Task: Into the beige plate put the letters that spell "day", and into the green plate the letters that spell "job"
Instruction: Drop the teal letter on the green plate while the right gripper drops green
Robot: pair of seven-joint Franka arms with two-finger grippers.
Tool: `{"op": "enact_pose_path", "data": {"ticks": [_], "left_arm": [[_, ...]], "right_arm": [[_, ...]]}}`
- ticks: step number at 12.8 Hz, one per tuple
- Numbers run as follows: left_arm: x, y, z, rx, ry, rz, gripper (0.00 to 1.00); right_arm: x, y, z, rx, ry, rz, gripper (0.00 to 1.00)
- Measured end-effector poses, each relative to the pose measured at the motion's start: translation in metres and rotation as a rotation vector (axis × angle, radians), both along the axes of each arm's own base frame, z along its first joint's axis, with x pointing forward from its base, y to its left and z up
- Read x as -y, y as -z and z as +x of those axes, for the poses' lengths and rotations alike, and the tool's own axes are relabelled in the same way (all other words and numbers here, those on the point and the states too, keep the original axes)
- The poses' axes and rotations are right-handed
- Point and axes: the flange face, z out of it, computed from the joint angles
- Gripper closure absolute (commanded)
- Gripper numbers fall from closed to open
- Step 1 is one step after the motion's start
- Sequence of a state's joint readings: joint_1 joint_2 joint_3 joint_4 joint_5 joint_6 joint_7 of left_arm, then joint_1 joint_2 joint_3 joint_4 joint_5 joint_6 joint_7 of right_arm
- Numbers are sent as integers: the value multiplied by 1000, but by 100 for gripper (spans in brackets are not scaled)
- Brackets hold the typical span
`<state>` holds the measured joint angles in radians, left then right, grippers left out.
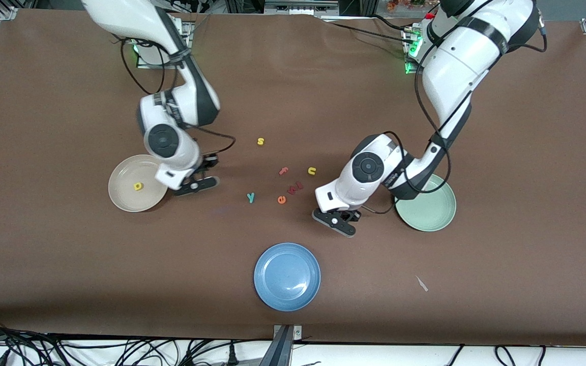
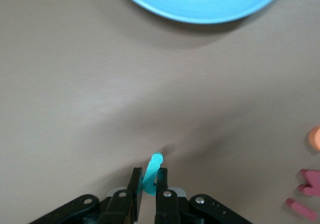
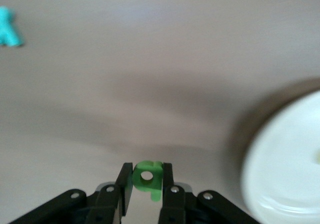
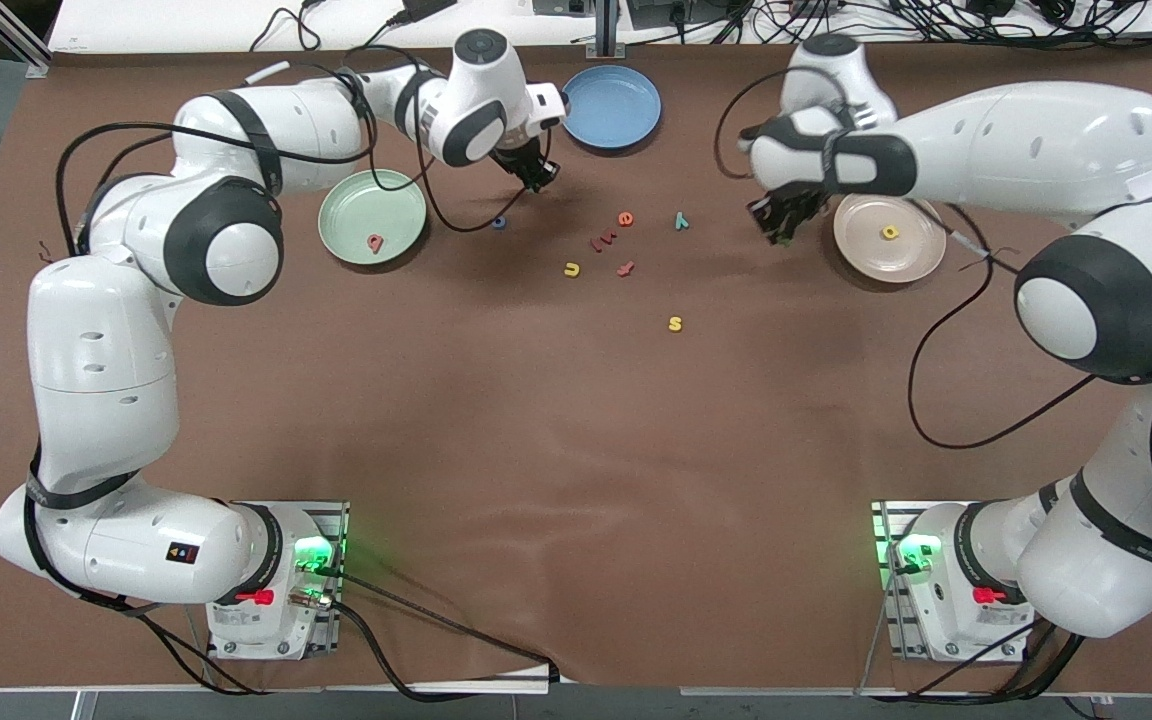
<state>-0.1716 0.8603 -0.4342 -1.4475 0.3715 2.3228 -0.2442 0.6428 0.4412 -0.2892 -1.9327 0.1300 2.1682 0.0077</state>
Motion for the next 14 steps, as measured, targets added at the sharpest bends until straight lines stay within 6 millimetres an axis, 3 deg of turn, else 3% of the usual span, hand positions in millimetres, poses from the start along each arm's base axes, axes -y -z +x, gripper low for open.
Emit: {"op": "enact_pose_path", "data": {"ticks": [2, 4, 5, 6, 8, 10, 12, 14], "left_arm": [[-28, -23, 9, -35, -30, 59, 100], [-65, -35, 18, -77, -46, 112, 100], [-85, -41, 23, -101, -48, 135, 100], [-107, -48, 27, -124, -42, 158, 100], [-156, -61, 35, -172, -23, 195, 100], [-200, -64, 35, -242, -23, 228, 100], [-223, -56, 29, -302, -38, 249, 100], [-228, -42, 22, -333, -34, 254, 100]], "right_arm": [[43, -6, 16, 10, 43, -15, 91], [82, -1, 27, 5, 107, -26, 89], [104, 3, 33, 3, 137, -30, 59], [122, 5, 40, 5, 156, -32, 1], [139, 9, 48, 6, 178, -36, 0], [129, 8, 50, 11, 163, -30, 0], [108, 5, 51, 15, 160, 3, 0], [87, -4, 56, 28, 185, 71, 0]]}}
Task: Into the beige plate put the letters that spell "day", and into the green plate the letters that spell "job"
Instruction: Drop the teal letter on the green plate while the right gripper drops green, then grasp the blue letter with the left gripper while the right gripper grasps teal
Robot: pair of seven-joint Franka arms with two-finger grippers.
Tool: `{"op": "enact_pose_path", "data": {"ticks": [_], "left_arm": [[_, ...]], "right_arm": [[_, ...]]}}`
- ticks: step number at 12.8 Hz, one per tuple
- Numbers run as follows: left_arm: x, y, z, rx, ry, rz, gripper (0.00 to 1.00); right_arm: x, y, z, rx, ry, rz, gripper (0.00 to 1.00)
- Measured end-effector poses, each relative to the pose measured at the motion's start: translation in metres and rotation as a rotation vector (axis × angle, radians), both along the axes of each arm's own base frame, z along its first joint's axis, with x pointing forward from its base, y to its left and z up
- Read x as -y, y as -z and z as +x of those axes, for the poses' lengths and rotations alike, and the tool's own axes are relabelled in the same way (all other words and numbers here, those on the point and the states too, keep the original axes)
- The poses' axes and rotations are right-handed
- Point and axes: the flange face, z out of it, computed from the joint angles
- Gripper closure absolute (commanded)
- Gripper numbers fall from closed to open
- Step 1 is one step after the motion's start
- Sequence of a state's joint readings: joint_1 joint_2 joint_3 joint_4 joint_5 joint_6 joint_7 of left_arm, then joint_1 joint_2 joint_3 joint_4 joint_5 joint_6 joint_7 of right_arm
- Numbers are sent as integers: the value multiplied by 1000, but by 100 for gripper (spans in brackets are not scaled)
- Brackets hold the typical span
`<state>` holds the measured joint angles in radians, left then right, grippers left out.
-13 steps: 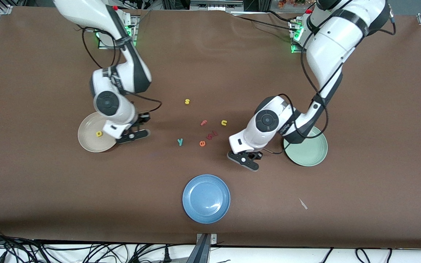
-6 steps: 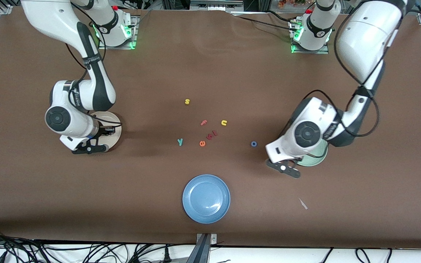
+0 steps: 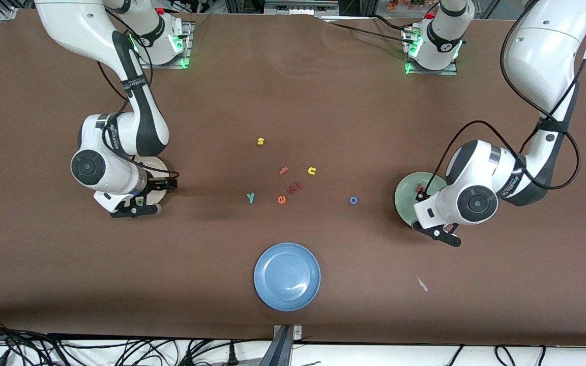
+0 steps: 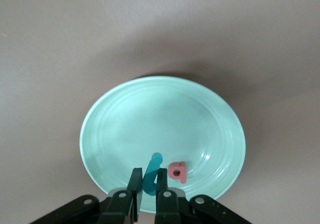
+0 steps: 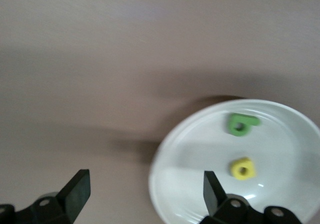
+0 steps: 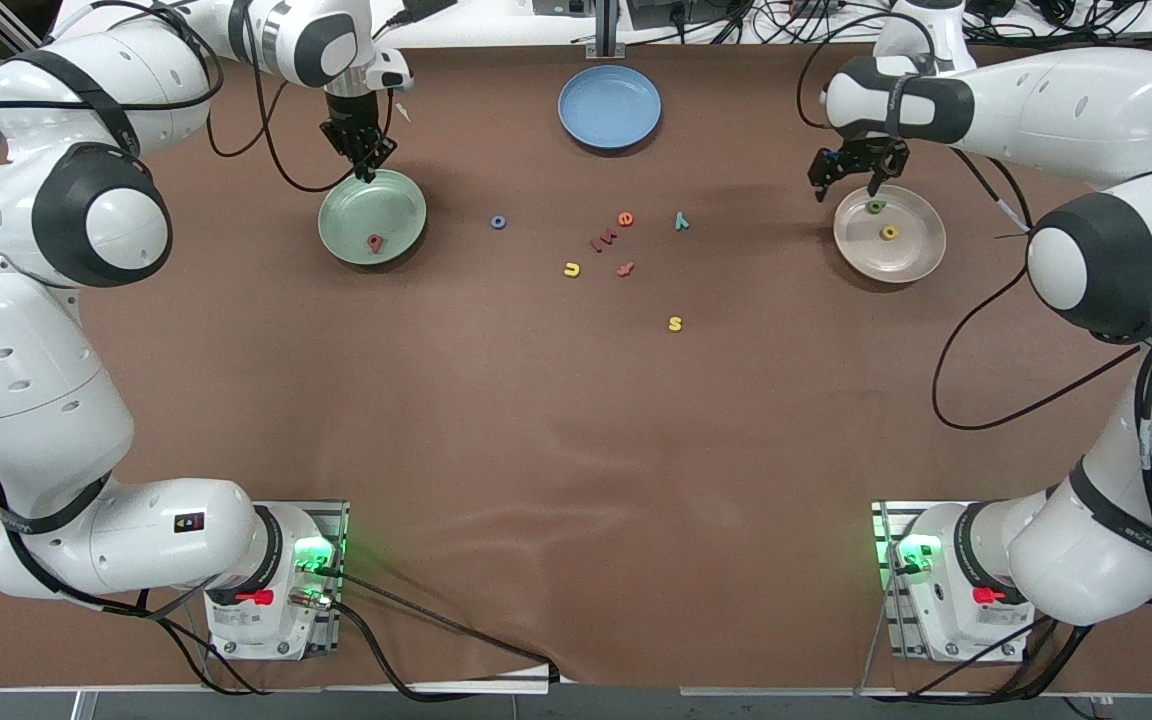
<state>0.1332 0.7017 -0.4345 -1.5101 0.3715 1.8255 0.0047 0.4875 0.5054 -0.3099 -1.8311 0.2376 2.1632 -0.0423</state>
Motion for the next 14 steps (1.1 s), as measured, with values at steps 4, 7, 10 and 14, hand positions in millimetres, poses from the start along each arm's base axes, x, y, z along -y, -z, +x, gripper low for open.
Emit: {"op": "enact_pose_path", "data": {"ticks": [4, 7, 10, 14], "left_arm": [[33, 31, -16, -49, 28, 7, 100], [35, 47, -19, -63, 24, 4, 100], [30, 65, -19, -48, 16, -18, 100], [29, 74, -21, -36, 16, -32, 0]], "right_arm": [[-56, -9, 11, 29, 38, 46, 0], [-105, 4, 14, 27, 97, 45, 0], [-145, 20, 5, 14, 144, 22, 0], [-186, 30, 0, 21, 204, 5, 0]]}}
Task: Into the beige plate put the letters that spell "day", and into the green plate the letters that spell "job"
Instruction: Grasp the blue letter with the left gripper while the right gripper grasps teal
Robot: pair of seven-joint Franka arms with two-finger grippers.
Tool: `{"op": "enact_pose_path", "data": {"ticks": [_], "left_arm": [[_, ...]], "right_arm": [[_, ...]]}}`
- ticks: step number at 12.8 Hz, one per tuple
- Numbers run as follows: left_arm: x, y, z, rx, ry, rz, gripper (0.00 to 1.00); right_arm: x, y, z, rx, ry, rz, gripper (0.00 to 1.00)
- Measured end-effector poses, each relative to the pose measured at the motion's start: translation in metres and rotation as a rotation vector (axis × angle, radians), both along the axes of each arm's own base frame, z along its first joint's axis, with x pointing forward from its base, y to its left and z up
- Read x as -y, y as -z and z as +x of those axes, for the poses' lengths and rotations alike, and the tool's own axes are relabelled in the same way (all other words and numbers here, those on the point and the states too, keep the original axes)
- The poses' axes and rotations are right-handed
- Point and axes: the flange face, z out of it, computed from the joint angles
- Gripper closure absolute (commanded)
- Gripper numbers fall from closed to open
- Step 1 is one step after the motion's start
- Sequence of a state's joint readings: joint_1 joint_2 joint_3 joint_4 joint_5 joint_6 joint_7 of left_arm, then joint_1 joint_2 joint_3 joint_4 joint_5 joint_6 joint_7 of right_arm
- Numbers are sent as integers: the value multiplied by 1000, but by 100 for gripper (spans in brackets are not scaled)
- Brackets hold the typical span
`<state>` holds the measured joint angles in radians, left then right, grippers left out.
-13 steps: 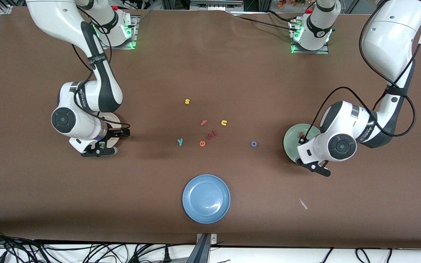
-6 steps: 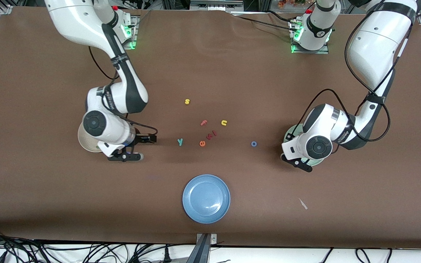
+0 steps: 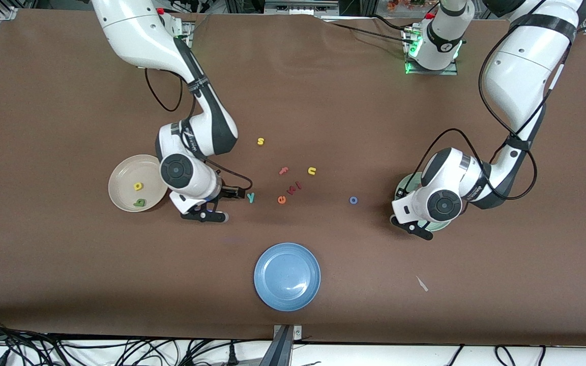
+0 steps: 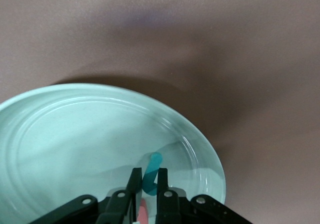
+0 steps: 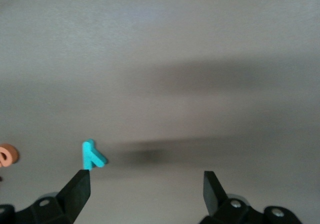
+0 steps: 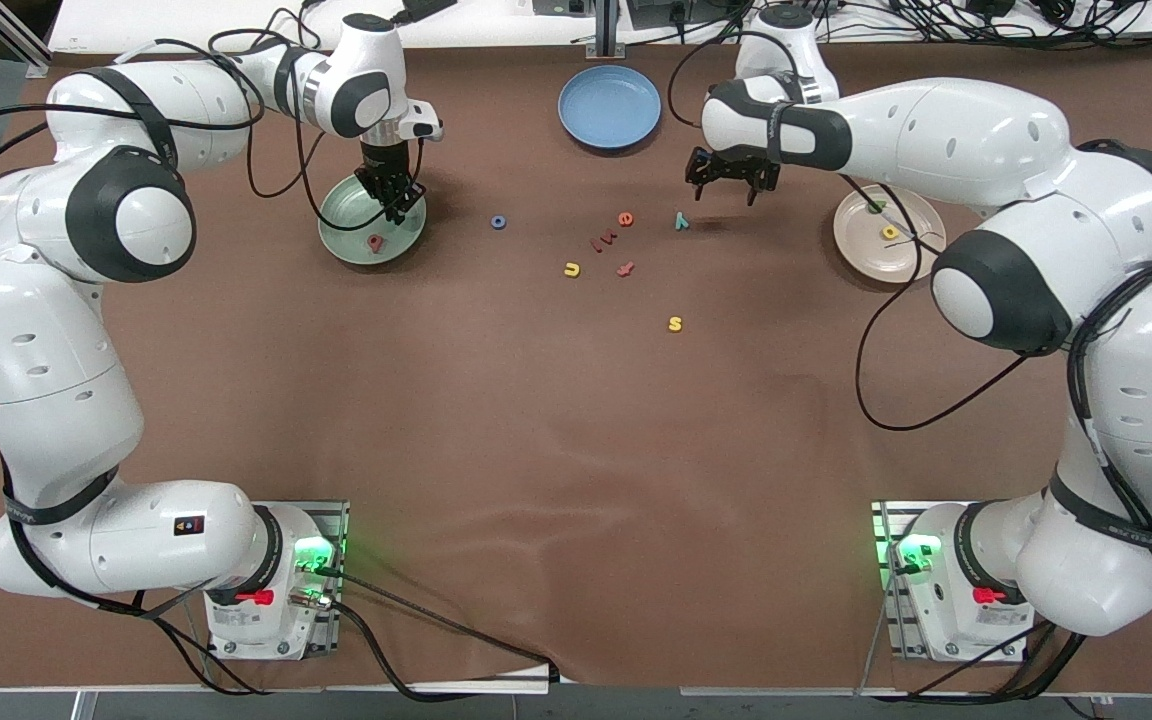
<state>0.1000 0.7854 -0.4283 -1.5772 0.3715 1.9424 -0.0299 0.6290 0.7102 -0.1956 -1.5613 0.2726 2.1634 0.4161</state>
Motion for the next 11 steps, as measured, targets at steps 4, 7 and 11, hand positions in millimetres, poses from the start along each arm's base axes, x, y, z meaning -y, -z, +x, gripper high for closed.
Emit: {"op": "enact_pose_path", "data": {"ticks": [4, 7, 11], "left_arm": [[0, -8, 4, 18, -1, -4, 0], [14, -31, 7, 49, -34, -8, 0], [81, -50, -13, 74, -198, 6, 0]], "right_arm": [[-20, 12, 4, 11, 8, -7, 0], [-30, 18, 7, 25, -2, -5, 1], [-48, 27, -2, 25, -31, -9, 2]]}}
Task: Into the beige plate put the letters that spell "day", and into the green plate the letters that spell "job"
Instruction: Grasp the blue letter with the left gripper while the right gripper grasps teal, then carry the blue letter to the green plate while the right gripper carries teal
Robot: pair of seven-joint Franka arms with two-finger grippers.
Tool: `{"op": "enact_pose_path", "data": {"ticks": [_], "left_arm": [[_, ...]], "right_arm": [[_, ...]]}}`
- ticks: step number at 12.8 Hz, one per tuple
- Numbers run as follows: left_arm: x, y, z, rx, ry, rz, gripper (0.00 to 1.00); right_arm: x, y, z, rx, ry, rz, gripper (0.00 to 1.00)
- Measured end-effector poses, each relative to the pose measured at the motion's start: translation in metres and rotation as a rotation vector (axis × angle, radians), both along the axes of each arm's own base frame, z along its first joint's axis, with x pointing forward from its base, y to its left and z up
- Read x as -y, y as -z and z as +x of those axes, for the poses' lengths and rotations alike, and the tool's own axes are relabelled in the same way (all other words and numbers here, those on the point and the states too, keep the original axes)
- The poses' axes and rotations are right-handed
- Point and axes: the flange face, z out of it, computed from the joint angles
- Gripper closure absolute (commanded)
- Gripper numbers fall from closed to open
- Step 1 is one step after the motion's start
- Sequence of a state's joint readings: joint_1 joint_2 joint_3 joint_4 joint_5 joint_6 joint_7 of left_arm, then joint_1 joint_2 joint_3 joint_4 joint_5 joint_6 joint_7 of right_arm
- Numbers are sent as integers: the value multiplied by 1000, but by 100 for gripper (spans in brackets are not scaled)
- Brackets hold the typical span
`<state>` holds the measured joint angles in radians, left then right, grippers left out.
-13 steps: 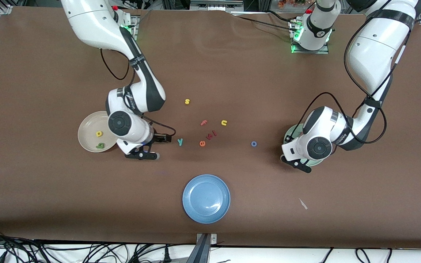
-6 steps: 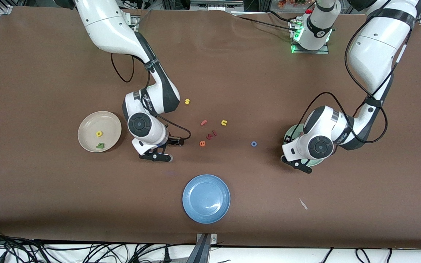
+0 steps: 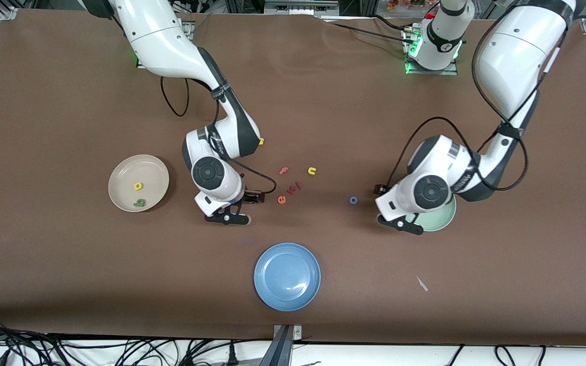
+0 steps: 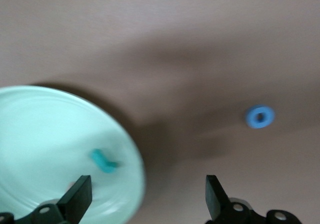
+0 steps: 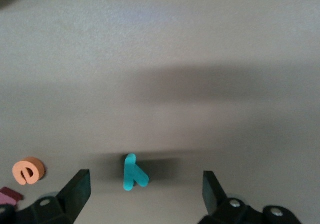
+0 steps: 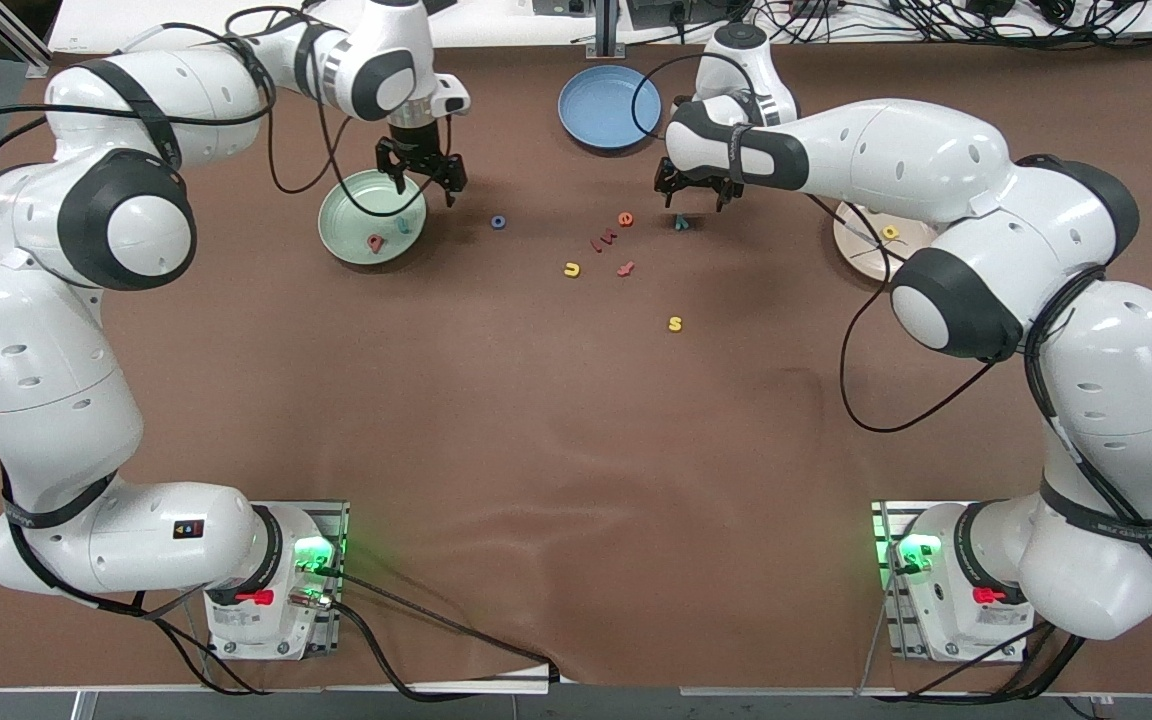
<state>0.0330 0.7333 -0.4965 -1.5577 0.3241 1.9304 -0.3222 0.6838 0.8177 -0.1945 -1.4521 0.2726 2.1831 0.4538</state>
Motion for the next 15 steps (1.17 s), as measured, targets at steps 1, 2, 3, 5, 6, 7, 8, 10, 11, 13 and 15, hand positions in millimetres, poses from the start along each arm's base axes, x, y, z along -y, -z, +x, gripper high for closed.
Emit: {"op": "enact_pose_path", "data": {"ticks": [1, 2, 3, 5, 6, 7, 8, 10, 11, 13, 15], "left_arm": [[17, 1, -7, 3, -36, 14, 0], [34, 2, -14, 5, -71, 16, 0], [48, 3, -17, 17, -110, 4, 0], [68, 9, -19, 56, -192, -29, 0], [75, 14, -21, 66, -213, -37, 0], [81, 18, -22, 74, -215, -40, 0], [84, 22, -21, 96, -203, -39, 0], [79, 24, -15, 148, -183, -30, 0], [77, 25, -14, 149, -183, -27, 0], [78, 34, -17, 138, -181, -25, 1], [80, 43, -18, 136, -184, -35, 17]], "right_arm": [[-3, 3, -2, -3, -5, -3, 5], [-5, 7, -4, -7, -9, -6, 5], [-6, 10, -6, -10, -12, -9, 8], [-6, 14, -6, -12, -16, -11, 12], [-6, 16, -7, -13, -19, -13, 17], [-6, 17, -7, -12, -29, -15, 20], [-5, 17, -7, -12, -44, -14, 22], [-5, 18, -7, -12, -52, -14, 25], [-6, 19, -7, -13, -53, -14, 28], [-7, 20, -8, -14, -56, -15, 33], [-7, 20, -8, -14, -58, -16, 41]]}}
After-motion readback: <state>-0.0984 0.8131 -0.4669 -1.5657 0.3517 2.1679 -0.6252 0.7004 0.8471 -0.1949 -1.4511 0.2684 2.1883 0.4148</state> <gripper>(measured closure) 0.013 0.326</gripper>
